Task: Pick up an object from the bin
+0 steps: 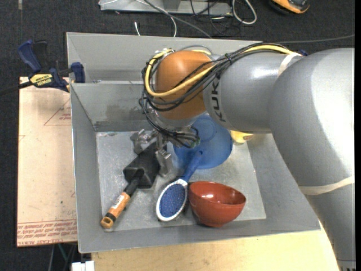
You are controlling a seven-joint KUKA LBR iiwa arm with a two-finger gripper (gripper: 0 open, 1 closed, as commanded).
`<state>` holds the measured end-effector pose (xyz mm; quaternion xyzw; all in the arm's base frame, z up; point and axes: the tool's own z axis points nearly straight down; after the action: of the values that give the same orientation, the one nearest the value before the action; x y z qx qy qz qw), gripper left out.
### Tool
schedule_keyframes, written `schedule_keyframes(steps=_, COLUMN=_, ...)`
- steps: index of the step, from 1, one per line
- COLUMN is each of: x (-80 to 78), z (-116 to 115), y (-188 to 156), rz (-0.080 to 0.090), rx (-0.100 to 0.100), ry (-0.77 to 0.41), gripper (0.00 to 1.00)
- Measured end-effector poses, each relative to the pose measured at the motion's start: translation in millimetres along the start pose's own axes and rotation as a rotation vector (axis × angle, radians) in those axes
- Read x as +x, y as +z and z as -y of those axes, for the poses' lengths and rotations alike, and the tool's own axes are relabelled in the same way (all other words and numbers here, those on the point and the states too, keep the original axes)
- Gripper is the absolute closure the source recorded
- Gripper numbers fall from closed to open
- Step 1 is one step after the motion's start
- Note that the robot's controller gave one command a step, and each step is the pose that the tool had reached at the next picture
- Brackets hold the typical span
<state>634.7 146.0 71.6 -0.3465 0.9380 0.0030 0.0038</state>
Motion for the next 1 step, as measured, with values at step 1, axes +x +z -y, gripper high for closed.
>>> schedule_keyframes(steps=1, x=0.0, z=0.0, y=0.0, rz=0.0, rx=0.0, ry=0.0, gripper=1.0)
